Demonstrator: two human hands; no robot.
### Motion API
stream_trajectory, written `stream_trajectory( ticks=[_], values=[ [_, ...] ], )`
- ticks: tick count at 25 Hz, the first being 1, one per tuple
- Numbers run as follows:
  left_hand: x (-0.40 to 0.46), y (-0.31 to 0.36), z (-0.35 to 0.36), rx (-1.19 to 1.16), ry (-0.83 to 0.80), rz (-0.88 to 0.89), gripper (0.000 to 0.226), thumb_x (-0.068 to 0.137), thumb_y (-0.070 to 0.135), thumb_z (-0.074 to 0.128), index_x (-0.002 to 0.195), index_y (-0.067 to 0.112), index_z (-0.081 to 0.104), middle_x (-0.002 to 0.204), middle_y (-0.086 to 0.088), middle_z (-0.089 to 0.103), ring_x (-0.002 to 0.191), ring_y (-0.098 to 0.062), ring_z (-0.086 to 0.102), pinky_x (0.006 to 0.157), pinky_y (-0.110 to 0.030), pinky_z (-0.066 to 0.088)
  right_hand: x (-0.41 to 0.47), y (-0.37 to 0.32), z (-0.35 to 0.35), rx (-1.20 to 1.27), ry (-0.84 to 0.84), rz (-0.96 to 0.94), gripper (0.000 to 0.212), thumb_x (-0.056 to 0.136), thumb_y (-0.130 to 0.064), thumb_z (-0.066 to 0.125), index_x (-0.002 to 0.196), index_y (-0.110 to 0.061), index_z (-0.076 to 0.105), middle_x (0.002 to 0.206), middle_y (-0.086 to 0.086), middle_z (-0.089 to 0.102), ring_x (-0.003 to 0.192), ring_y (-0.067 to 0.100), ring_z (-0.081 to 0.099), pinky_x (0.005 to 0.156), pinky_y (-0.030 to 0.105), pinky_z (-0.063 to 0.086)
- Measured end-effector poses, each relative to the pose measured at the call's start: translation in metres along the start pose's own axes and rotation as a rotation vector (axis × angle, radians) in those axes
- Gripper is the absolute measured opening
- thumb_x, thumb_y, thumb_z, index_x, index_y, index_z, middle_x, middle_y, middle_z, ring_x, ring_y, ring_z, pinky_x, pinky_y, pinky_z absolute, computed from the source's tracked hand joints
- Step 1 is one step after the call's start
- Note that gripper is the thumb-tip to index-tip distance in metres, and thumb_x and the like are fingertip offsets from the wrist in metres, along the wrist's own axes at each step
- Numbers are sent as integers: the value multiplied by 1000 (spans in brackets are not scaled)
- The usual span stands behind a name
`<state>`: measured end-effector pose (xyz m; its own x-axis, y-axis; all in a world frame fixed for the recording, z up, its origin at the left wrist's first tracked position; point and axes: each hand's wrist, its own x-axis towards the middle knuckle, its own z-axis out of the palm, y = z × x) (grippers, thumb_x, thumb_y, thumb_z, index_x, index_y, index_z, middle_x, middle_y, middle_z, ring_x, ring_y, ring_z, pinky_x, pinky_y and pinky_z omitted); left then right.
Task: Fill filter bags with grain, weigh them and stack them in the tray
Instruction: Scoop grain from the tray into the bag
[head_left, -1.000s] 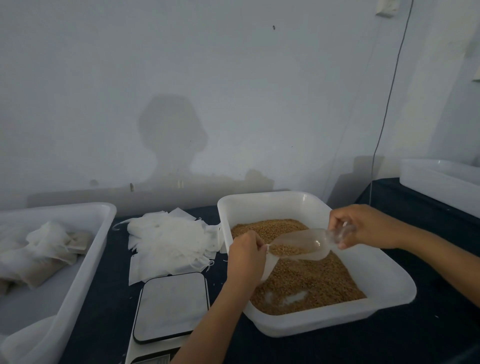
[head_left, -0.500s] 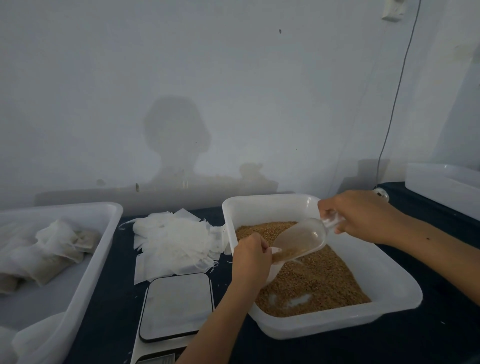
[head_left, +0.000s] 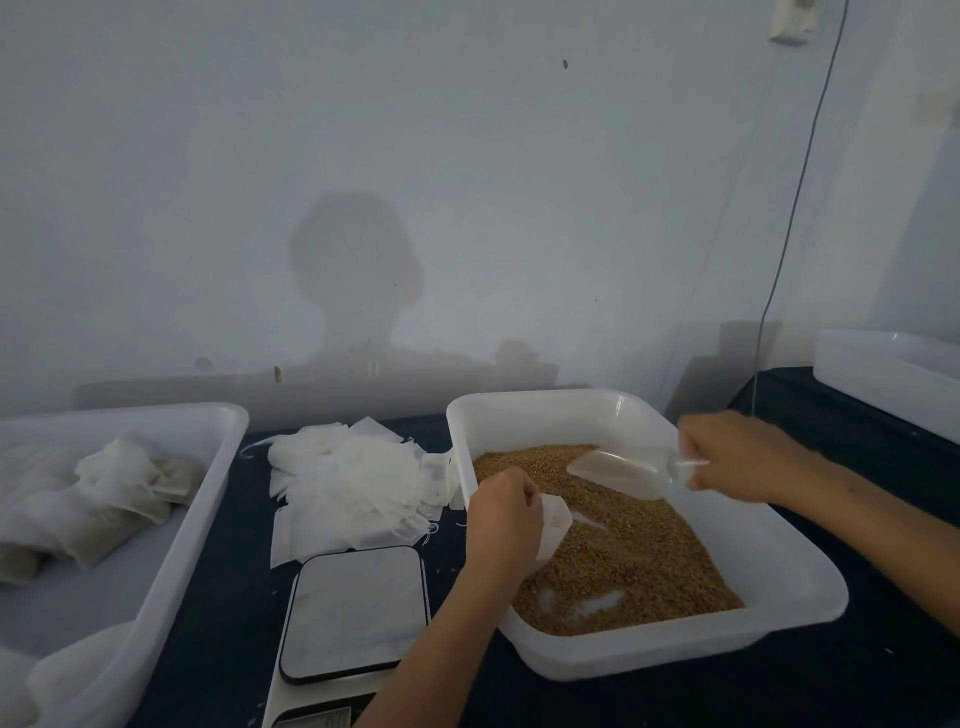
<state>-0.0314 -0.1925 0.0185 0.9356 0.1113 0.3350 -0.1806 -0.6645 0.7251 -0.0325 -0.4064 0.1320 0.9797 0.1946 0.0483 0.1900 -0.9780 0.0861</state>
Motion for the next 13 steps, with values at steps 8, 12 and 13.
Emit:
stream_trajectory(
  ticks=[8,12,13],
  values=[
    [1,2,-3,114,-48,78,10,100,12,38,90,14,38,88,-3,55,75,-16,48,57,-21,31,30,-23,99,268,-195,210,50,95,-28,53,133,-3,33,129,16,38,115,27,41,92,33,39],
    [0,4,-5,150,-3,89,16,102,22,34,106,9,43,95,-8,65,75,-17,56,62,-21,35,37,-33,125,189,-242,204,53,94,-31,52,138,-8,34,149,20,25,134,33,31,109,37,30],
    [0,3,-5,150,-1,91,17,102,22,34,107,9,43,95,-8,65,72,-16,53,61,-21,35,36,-33,124,175,-257,200,50,94,-31,50,137,-10,34,150,19,23,134,34,29,109,38,30]
  ],
)
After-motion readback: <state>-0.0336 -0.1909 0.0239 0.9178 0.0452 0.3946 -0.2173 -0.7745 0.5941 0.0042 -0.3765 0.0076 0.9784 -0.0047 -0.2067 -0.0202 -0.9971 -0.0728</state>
